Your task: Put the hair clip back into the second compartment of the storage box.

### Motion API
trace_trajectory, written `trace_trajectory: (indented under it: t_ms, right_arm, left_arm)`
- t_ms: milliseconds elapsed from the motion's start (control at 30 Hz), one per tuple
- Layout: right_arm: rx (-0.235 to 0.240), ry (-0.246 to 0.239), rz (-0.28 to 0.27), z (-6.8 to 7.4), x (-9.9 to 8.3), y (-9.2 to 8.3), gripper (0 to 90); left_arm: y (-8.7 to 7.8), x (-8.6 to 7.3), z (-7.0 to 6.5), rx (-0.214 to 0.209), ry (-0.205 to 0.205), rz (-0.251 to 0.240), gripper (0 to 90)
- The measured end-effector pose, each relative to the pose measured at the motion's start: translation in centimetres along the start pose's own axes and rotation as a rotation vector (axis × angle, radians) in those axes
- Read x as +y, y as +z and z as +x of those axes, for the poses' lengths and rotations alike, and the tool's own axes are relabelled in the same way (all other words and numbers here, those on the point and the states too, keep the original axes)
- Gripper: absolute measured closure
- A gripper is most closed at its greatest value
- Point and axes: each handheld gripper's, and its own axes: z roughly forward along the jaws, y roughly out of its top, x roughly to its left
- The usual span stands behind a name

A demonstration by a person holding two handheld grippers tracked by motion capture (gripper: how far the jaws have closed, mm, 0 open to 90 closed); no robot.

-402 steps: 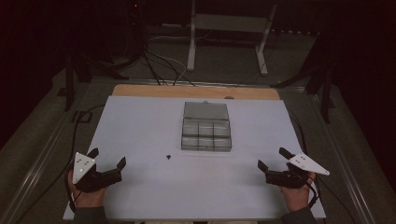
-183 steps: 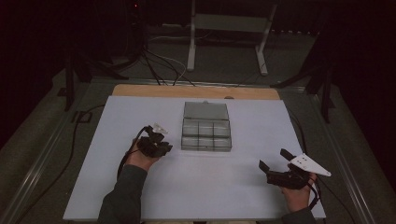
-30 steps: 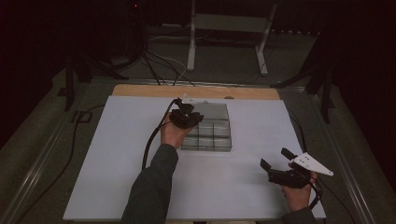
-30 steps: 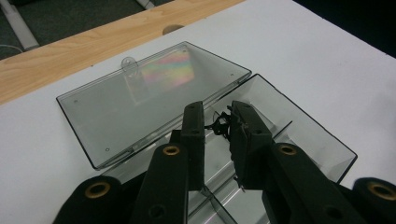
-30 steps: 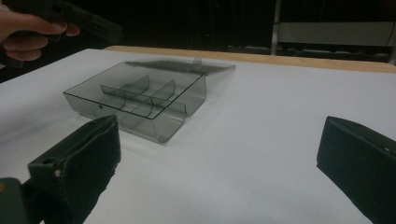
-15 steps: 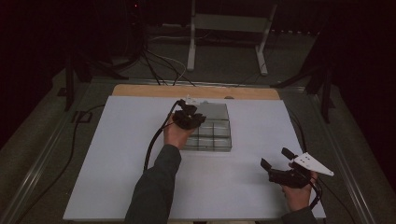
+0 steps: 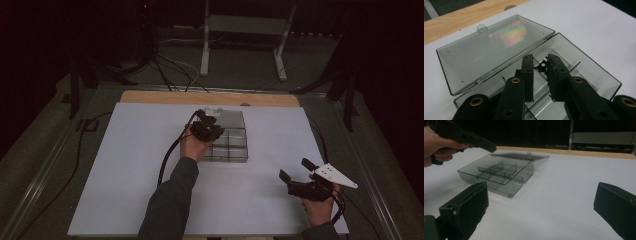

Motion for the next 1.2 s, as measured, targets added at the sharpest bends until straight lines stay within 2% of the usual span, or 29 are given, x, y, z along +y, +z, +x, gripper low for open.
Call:
trace_trajectory:
  t_ms: [267, 700, 1200]
  right_arm:
    - [0.0, 0.001, 0.001, 0.0, 0.0, 0.0, 0.0]
    - [0.001, 0.003, 0.0, 0.0, 0.0, 0.0, 0.0]
    - [0.001, 0.004, 0.001, 0.0, 0.0, 0.0, 0.0]
  left_arm:
    - [0.5, -0.1, -0.2, 0.006, 0.003, 0.015, 77.8]
    - [1.8, -0.4, -0.2, 0.004, -0.015, 0.037, 77.8]
    - [2.6, -0.7, 0.0, 0.008, -0.037, 0.063, 77.7]
